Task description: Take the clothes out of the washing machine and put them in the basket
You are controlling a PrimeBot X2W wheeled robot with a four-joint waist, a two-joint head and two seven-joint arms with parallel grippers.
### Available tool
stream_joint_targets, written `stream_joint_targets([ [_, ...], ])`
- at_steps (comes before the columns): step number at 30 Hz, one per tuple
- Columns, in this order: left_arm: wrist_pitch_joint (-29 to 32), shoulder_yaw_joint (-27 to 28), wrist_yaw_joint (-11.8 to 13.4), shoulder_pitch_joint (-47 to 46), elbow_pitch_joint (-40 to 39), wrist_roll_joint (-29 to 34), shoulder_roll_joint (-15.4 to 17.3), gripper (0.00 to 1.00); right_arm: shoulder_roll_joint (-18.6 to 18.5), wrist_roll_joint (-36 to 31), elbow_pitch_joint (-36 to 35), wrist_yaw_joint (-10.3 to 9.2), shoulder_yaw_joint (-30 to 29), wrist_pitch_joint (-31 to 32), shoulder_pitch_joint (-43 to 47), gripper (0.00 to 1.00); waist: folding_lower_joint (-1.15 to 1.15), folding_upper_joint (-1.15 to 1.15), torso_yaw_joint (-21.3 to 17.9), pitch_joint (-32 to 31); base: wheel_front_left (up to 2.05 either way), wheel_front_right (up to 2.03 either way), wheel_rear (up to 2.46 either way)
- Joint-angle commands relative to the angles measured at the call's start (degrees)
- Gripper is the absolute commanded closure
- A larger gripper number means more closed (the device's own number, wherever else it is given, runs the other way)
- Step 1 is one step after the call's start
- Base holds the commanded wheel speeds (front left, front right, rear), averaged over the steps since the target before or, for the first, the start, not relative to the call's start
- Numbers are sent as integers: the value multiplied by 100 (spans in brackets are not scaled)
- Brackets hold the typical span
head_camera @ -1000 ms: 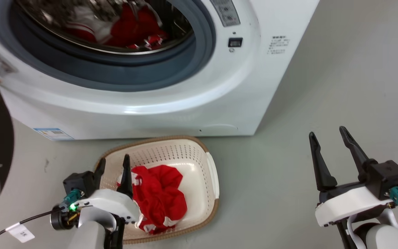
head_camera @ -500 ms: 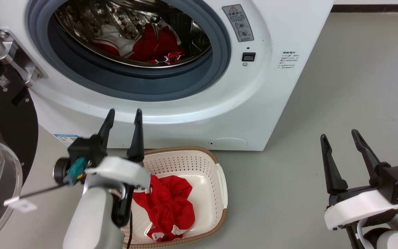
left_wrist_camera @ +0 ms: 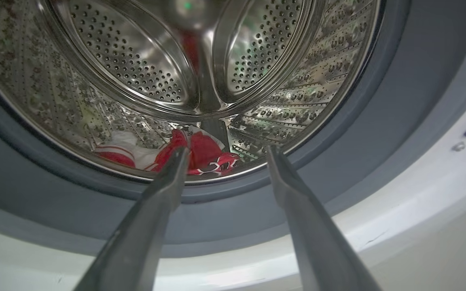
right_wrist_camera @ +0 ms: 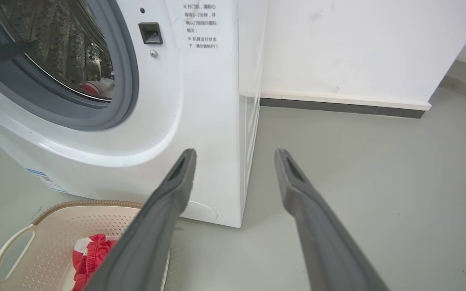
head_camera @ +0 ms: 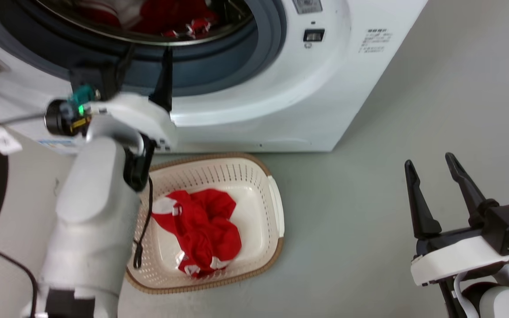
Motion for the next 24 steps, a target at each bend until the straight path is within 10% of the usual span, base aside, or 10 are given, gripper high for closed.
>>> stream_joint_targets([
  [1,15,-31,-21,-202,128,-26,53,0,-1,2,-17,-3,0,-34,-86,0,0,0,-53,298,0,0,0],
  [24,1789,-892,-32,-3094,1917,-700,1232,0,1,261,232,-3,628,-373,-479,0,0,0,-913,1908,0,0,0],
])
